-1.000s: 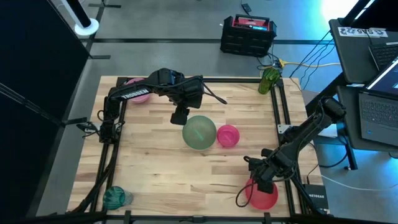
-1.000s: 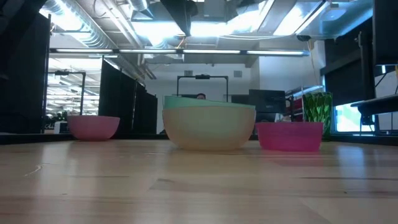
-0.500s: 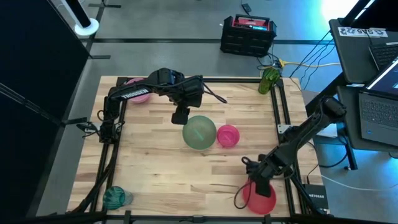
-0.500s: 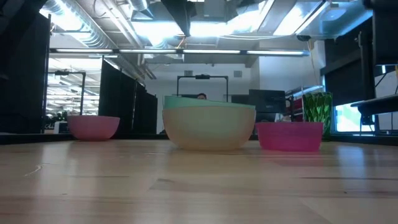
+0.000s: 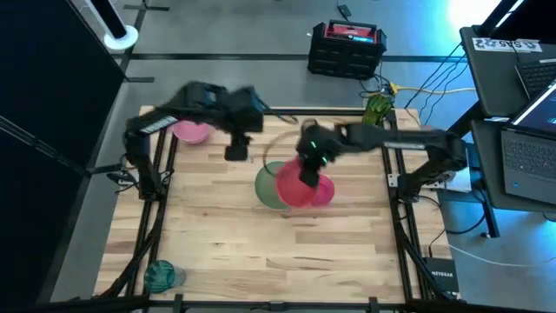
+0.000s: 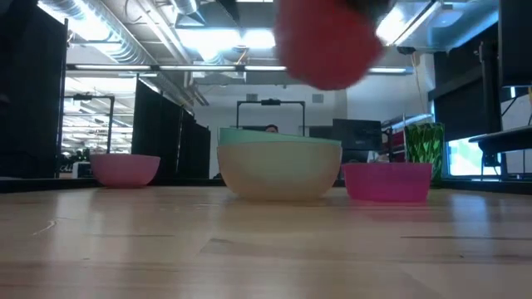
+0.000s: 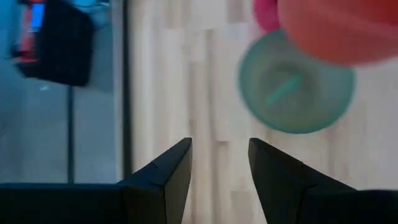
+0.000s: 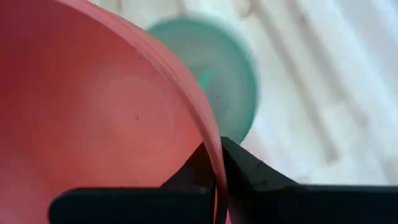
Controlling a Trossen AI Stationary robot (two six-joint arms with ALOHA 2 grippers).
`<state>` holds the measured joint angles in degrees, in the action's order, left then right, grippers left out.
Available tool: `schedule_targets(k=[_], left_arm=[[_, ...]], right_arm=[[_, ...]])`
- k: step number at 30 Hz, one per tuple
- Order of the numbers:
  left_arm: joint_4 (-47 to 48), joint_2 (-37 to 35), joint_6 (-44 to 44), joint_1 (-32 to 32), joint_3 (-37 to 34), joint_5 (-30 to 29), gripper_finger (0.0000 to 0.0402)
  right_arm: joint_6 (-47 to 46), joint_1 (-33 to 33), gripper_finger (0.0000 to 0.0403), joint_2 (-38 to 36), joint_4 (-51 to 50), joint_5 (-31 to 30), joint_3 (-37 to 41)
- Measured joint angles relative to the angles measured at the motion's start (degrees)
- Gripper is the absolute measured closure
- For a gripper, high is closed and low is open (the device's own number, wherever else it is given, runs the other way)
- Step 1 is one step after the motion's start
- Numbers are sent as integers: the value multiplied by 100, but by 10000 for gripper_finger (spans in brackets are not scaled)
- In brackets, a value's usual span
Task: Nest bowls inside each other
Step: Stack the orange bowl on top of the green bowl
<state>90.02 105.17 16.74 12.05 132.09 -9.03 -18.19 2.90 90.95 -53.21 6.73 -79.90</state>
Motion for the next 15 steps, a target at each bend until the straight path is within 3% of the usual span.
schedule_targets(k=[12,15], left_arm=[[0,-948,-243,972,-63,-265,256],[1,-949,-172,1026,-63,-263,256]], right_arm=[[1477,1015,403,2506,-1207,587,-2465],[1570,1014,403,2734,-1177,596,-2401]])
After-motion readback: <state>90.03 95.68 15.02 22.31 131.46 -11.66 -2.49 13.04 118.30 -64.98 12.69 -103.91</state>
